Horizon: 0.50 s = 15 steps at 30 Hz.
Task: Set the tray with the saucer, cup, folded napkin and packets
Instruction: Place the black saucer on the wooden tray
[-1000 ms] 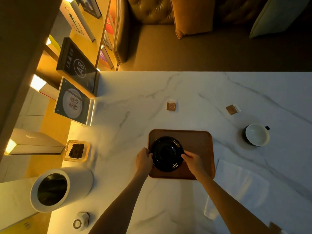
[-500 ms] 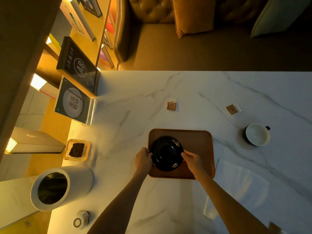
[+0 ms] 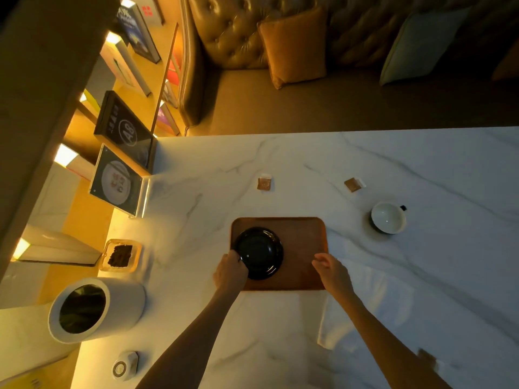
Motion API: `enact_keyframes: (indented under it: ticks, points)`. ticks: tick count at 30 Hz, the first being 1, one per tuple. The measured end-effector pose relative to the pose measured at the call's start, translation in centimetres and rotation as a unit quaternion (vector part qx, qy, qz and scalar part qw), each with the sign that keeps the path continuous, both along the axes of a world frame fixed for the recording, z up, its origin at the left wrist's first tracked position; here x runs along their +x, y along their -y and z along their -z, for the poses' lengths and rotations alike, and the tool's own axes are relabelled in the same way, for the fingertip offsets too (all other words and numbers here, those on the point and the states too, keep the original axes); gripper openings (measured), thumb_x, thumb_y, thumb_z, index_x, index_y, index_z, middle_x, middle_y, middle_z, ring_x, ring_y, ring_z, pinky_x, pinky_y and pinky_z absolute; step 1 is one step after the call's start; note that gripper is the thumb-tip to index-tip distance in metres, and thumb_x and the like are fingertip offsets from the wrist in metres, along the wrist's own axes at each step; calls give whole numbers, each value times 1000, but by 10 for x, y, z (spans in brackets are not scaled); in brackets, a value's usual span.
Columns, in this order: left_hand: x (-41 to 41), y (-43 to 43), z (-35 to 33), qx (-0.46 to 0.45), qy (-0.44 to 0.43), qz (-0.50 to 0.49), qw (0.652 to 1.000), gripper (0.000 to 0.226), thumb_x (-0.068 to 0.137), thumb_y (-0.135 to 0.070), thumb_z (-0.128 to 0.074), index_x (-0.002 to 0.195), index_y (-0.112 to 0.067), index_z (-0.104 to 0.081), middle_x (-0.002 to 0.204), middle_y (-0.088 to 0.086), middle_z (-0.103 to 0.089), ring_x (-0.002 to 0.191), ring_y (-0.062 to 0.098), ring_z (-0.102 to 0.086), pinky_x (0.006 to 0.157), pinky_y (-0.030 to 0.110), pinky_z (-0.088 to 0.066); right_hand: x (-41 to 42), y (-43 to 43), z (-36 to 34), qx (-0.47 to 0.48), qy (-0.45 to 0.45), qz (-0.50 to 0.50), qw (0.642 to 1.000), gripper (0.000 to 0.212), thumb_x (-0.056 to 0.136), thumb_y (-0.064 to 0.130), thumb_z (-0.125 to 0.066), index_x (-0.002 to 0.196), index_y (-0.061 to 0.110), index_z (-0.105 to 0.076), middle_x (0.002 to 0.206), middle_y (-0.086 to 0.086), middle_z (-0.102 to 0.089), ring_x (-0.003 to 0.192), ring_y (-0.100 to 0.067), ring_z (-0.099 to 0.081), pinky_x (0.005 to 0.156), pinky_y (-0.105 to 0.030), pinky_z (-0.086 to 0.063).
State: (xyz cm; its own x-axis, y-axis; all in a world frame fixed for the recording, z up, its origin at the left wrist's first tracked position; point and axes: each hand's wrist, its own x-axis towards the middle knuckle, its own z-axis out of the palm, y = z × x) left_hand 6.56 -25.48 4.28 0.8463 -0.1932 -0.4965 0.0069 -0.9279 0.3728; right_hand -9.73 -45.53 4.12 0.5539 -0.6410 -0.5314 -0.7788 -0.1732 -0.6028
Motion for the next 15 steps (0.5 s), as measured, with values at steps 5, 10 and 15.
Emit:
enact_keyframes:
  ticks: [5,10,15]
  points:
    - [-37,28,-31,6,17,68,997,11,95,-22,-46,96,-18,-57,81,-3,-56,71,13,-53,69,31,-45,-63,26,-34,-33,13,72,997,27,91,33,-58,113,19,-62,113,-5,-68,102,-23,-63,88,-39,-51]
    - [-78,67,-53,30,-10,130,991,20,96,-22,-43,106,-18,-60,89,0,-61,81,18,-57,73,33,-42,-129,50,-51,-27,15,124,992,26,91,29,-60,111,13,-64,111,-10,-69,97,-26,-66,90,-42,-51]
    - [-107,94,-64,20,-40,172,984,26,98,-24,-41,115,-18,-59,113,5,-65,107,25,-62,92,38,-47,-173,78,-57,-9,-11,153,988,28,91,31,-58,110,12,-65,108,-10,-70,97,-28,-66,90,-41,-51]
